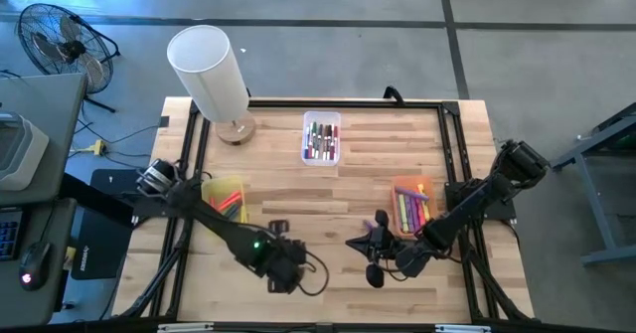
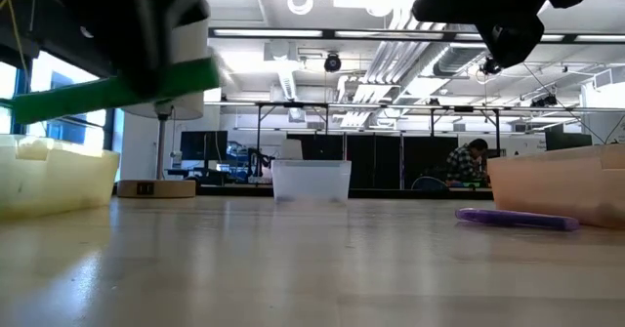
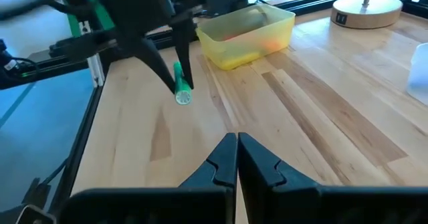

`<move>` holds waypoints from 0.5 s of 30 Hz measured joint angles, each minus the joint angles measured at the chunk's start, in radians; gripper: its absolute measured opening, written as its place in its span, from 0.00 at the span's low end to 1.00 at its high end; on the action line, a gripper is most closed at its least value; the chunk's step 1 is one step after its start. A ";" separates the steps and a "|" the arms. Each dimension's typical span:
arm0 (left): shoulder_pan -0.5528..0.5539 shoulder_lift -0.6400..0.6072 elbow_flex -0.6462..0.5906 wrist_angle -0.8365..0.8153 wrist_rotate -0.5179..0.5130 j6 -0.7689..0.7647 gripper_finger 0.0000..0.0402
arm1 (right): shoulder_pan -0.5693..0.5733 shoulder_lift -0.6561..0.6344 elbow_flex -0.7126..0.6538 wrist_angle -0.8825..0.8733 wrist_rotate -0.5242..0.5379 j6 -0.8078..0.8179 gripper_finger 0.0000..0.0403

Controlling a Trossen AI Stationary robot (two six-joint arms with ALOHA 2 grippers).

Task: Pick & Place Markers
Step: Put the green highlighter pen into the orange bin

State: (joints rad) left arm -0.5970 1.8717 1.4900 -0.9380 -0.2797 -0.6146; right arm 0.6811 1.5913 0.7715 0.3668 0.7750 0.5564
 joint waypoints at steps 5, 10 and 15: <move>0.047 -0.002 0.061 0.010 -0.103 0.189 0.14 | -0.024 0.000 0.000 -0.003 0.000 0.007 0.00; 0.078 -0.087 -0.012 0.017 -0.218 0.270 0.14 | -0.034 -0.001 0.000 -0.043 -0.007 0.076 0.00; 0.101 -0.282 -0.274 0.192 -0.240 0.237 0.14 | -0.034 -0.001 -0.001 -0.063 0.001 0.091 0.00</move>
State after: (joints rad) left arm -0.4960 1.5894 1.2165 -0.7462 -0.5196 -0.3772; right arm 0.6472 1.5906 0.7708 0.3042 0.7761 0.6472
